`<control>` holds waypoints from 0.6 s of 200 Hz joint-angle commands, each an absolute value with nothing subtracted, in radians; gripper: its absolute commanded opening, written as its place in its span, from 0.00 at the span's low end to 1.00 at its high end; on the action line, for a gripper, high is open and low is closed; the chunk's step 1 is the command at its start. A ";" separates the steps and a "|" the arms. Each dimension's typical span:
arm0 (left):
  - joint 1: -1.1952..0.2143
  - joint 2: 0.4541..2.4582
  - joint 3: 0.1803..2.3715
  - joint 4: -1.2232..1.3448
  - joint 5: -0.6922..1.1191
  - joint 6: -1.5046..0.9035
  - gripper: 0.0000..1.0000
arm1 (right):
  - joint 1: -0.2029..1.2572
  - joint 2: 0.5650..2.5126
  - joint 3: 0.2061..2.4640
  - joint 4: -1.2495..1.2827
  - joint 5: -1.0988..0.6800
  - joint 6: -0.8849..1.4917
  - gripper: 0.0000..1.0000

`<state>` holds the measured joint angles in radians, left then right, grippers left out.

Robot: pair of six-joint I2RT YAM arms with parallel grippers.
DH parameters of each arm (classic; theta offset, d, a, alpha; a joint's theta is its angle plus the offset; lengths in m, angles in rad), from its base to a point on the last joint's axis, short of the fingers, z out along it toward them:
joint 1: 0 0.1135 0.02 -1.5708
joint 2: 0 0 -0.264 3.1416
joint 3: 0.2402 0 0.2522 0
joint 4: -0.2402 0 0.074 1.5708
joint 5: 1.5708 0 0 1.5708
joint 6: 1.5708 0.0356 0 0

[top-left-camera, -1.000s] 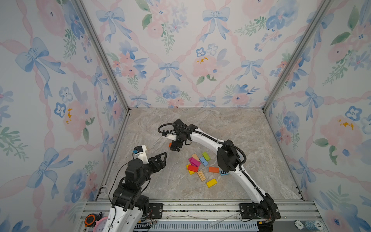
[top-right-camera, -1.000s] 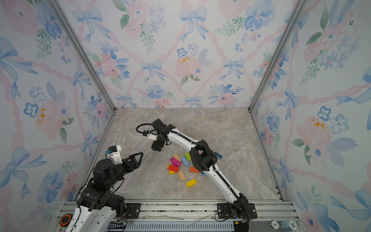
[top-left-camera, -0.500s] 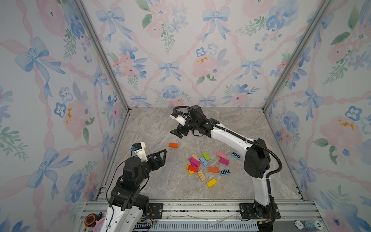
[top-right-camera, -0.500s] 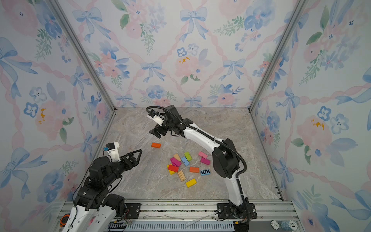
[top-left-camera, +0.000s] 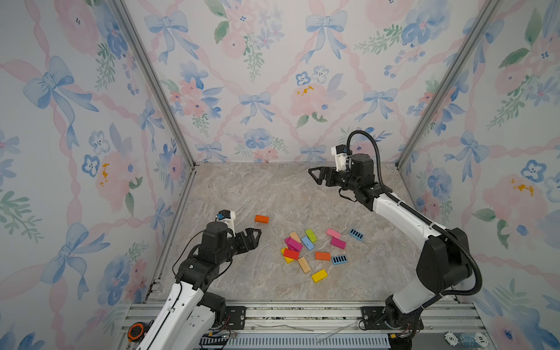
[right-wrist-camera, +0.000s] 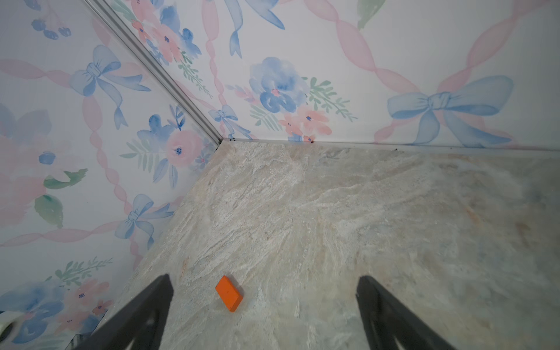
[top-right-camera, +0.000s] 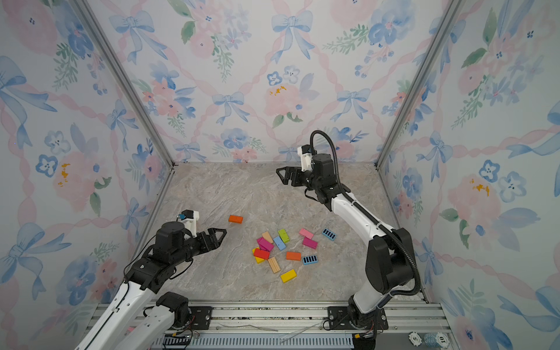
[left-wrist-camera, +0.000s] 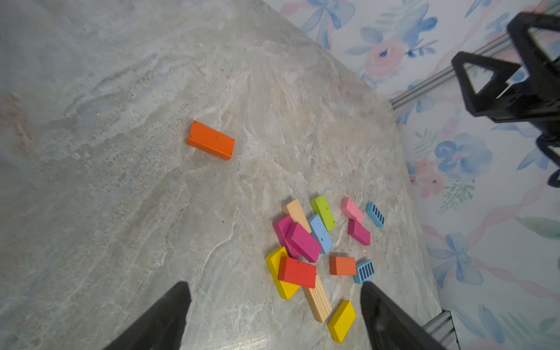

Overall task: Assemble the number 7 with building blocks
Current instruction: Pick up the building block from the center of the board.

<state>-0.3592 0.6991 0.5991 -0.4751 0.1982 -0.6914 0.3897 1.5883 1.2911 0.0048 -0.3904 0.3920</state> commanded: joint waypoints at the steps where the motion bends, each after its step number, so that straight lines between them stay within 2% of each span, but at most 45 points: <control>1: -0.467 0.795 0.642 -0.489 0.112 -0.655 0.90 | 0.414 1.476 1.221 -0.180 -0.400 0.357 0.97; 45: -0.609 1.017 0.704 -0.481 0.009 -0.663 0.91 | 0.452 1.406 1.146 -0.492 -0.218 0.248 0.97; 77: -0.609 1.108 0.677 -0.393 0.037 -0.684 0.91 | 0.574 1.464 1.125 -0.593 -0.084 0.174 1.00; 120: -0.594 1.208 0.647 -0.310 0.108 -0.700 0.92 | 0.680 1.607 1.145 -0.641 0.057 0.197 0.93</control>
<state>-0.6052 1.1797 0.6674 -0.3630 0.0723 -0.6849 0.6498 1.5402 1.1305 -0.5449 -0.0563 0.2043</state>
